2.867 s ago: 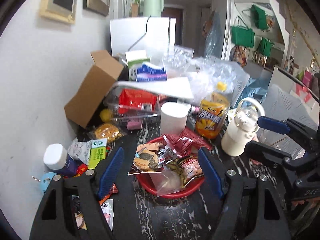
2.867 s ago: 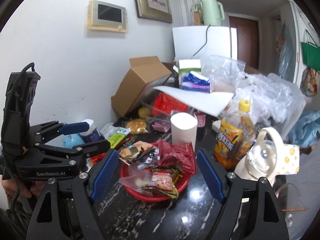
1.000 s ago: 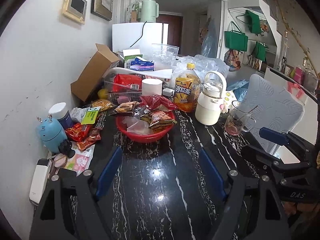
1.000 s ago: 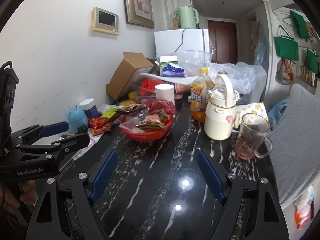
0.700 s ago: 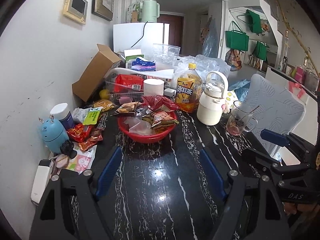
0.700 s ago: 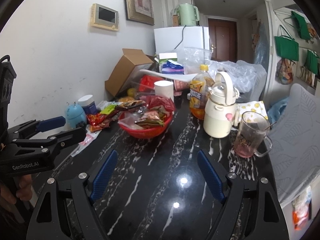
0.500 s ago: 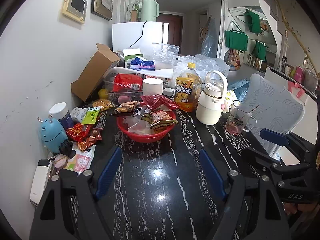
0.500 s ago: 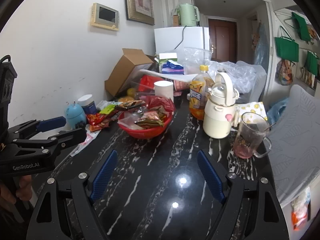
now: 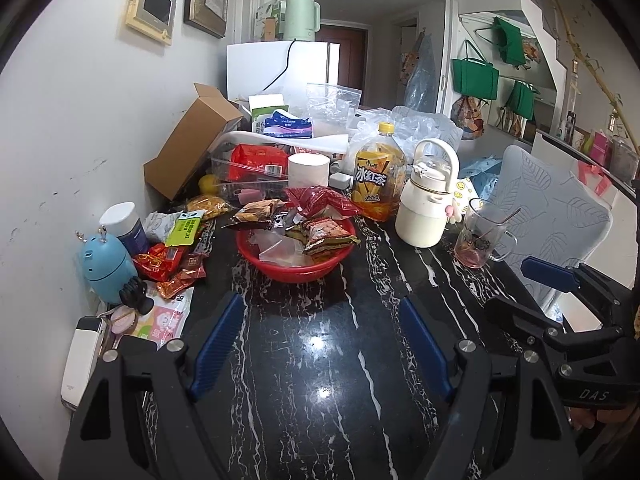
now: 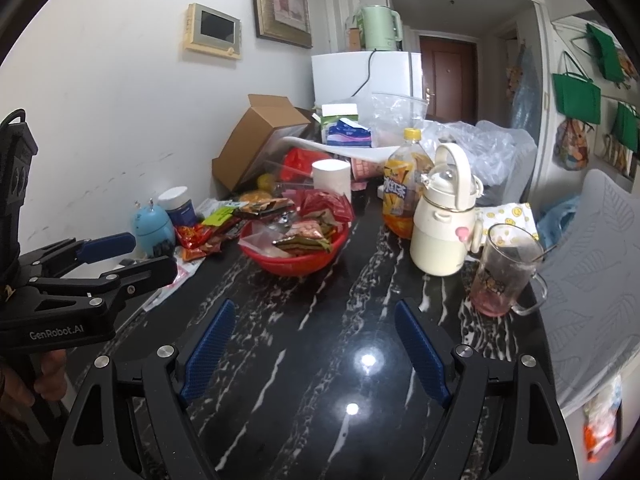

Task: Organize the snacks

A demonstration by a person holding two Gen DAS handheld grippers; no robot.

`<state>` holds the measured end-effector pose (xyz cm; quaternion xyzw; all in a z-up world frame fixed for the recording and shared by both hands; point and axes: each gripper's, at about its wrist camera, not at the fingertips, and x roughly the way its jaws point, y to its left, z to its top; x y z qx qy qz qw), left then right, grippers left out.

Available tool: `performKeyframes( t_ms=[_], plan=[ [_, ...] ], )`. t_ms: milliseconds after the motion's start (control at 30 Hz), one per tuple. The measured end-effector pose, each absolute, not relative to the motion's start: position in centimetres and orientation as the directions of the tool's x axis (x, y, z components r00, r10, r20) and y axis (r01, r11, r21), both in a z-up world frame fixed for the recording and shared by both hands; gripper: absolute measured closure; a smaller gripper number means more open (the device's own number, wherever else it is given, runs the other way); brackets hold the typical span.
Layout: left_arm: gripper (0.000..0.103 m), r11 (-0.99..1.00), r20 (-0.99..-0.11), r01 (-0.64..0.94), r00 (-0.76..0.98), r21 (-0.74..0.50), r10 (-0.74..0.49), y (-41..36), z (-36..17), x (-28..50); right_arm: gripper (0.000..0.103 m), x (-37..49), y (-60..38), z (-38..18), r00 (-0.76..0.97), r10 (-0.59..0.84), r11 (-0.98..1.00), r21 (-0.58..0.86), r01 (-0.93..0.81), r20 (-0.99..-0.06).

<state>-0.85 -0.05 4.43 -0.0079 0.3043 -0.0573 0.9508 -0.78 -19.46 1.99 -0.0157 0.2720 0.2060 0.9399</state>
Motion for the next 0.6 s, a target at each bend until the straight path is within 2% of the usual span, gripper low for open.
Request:
performKeyframes(
  t_ms=[600],
  plan=[
    [0.024,0.995,-0.577,0.094,0.811,-0.036,-0.098,-0.29,4.09,-0.81,0.020,-0.36,-19.48,1.27,0.758,0.372,0.915,0.076,-0.395,-0.536]
  ],
)
